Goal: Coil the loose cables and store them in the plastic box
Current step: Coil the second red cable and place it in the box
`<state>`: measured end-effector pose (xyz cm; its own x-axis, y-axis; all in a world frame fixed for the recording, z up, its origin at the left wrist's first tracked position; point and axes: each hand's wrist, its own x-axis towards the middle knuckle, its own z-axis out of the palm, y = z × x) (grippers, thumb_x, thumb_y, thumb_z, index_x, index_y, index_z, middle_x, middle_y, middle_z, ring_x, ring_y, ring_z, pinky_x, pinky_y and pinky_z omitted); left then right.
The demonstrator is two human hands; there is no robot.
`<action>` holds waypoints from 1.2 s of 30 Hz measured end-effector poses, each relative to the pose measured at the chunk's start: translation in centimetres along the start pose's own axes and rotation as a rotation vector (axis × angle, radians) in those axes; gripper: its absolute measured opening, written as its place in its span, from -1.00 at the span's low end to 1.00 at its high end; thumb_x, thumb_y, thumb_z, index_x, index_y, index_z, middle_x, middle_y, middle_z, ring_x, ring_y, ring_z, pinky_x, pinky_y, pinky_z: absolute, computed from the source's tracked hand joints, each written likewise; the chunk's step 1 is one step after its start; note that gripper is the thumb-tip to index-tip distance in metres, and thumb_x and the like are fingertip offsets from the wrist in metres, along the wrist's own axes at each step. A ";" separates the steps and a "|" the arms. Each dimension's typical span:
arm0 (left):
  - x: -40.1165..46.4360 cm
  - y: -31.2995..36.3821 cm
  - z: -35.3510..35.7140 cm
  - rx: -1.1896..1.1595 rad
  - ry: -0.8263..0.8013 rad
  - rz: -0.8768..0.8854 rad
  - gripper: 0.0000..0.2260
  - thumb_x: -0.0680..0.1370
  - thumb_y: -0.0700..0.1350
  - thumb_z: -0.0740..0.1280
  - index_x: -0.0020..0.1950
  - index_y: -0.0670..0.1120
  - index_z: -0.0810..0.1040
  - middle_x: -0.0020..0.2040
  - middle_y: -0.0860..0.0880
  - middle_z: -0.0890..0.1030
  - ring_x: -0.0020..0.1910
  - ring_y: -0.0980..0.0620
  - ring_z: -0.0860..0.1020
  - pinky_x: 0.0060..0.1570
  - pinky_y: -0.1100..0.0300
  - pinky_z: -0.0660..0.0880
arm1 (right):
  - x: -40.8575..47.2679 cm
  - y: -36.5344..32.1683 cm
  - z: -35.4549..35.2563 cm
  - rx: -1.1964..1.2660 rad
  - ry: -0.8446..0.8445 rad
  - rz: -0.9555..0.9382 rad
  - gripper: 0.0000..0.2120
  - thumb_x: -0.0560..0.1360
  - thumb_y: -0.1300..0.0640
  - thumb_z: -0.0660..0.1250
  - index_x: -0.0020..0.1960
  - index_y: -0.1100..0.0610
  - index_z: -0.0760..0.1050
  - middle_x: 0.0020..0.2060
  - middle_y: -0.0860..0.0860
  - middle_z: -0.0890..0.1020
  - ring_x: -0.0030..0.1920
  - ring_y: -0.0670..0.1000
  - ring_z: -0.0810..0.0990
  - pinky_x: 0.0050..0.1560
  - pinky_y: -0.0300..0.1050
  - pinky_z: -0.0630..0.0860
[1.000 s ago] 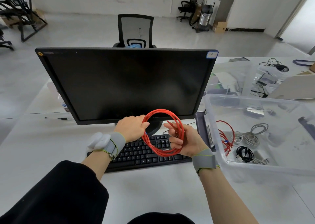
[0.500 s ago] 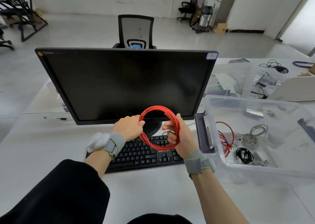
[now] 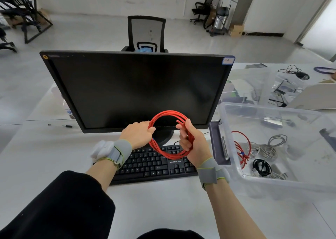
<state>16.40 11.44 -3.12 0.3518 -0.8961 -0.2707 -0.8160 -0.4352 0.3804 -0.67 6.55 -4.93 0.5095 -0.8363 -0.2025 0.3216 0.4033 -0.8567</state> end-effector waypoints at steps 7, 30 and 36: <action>0.0 -0.5 -0.6 -0.074 -0.077 0.004 -0.79 0.60 0.01 0.10 -0.21 0.02 0.36 -0.12 -0.06 0.60 -0.07 -0.10 0.56 0.02 0.03 0.47 | 0.2 0.0 0.8 -0.156 0.143 -0.033 -0.64 0.54 0.08 0.29 -0.38 0.12 0.28 -0.57 -0.07 0.26 -0.59 -0.12 0.17 -0.57 -0.31 0.18; -0.7 1.6 0.0 -0.168 -0.218 0.000 -0.76 0.62 -0.06 0.11 -0.16 -0.13 0.43 -0.37 -0.01 0.55 -0.52 0.04 0.43 -0.38 0.24 0.40 | 0.7 -0.6 -0.4 -1.595 0.388 -0.357 -0.62 0.63 -0.09 -0.05 0.30 0.07 0.32 -0.11 0.05 0.63 -0.24 0.04 0.48 -0.22 -0.21 0.29; -0.6 0.8 1.2 -0.121 -0.201 -0.031 -0.74 0.63 -0.06 0.08 -0.17 -0.13 0.42 -0.36 0.00 0.55 -0.49 0.01 0.47 -0.33 0.22 0.43 | 1.0 0.6 -0.4 -1.341 0.386 -0.302 -0.64 0.65 -0.04 -0.04 0.04 0.16 0.43 -0.19 0.10 0.60 -0.11 0.18 0.57 -0.17 -0.05 0.40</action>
<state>14.98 11.71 -3.73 0.2671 -0.8521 -0.4501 -0.7410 -0.4802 0.4693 -0.32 5.81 -5.79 0.2432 -0.9602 0.1373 -0.7193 -0.2735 -0.6386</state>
